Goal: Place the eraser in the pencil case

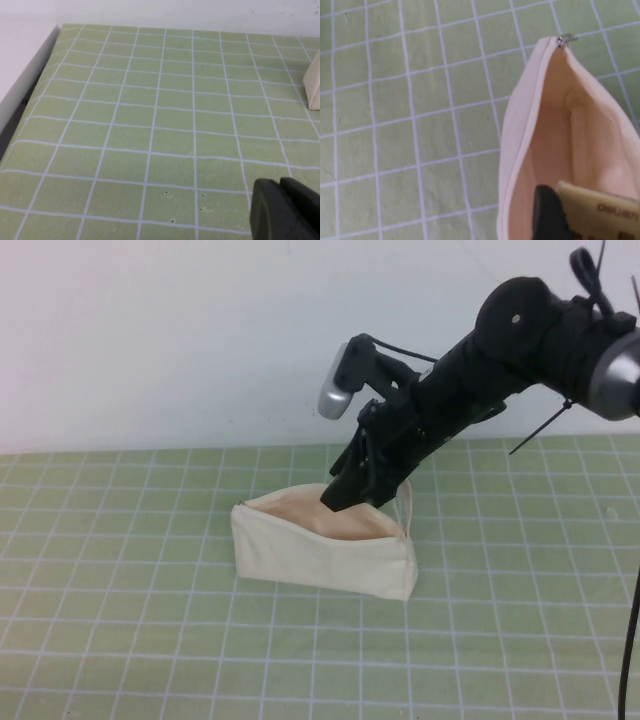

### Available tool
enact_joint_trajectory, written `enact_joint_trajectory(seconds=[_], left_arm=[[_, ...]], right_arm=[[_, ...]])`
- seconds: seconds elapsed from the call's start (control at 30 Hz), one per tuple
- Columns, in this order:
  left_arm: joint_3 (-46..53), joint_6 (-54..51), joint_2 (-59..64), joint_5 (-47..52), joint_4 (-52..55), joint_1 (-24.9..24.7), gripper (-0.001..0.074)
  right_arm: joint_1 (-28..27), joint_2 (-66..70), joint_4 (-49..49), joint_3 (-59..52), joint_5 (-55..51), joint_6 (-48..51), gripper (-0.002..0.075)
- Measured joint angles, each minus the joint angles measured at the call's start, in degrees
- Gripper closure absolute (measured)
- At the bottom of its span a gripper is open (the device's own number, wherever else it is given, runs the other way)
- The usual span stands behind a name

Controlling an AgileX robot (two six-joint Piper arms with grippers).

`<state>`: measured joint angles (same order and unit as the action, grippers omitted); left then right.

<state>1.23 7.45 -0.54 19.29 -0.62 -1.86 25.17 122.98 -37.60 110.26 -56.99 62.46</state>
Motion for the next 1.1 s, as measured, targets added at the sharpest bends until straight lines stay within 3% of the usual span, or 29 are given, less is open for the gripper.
enact_joint_trajectory(seconds=[0.13, 0.23, 0.33, 0.47, 0.57, 0.83, 1.1], left_arm=[[0.0, 0.0, 0.0, 0.0, 0.0, 0.0, 0.0736], [0.0, 0.0, 0.0, 0.0, 0.0, 0.0, 0.0736], [0.0, 0.0, 0.0, 0.0, 0.0, 0.0, 0.0736], [0.0, 0.0, 0.0, 0.0, 0.0, 0.0, 0.0736], [0.0, 0.0, 0.0, 0.0, -0.1, 0.0, 0.0736], [0.0, 0.0, 0.0, 0.0, -0.1, 0.0, 0.0736], [0.0, 0.0, 0.0, 0.0, -0.1, 0.0, 0.0736]], right_arm=[[0.2, 0.2, -2.4, 0.1, 2.1, -0.8, 0.0228], [0.2, 0.2, -3.8, 2.0, 1.4, -2.7, 0.0207], [0.2, 0.2, -3.8, 7.2, -2.5, -5.1, 0.0312], [0.2, 0.2, 0.2, 17.3, -11.1, -6.2, 0.0598], [0.3, -0.8, 7.4, 24.1, -12.6, -13.9, 0.0685], [0.3, -11.0, 29.7, 24.2, -12.6, -23.3, 0.0719], [0.2, -25.8, 39.9, 1.9, -12.6, -25.2, 0.0723]])
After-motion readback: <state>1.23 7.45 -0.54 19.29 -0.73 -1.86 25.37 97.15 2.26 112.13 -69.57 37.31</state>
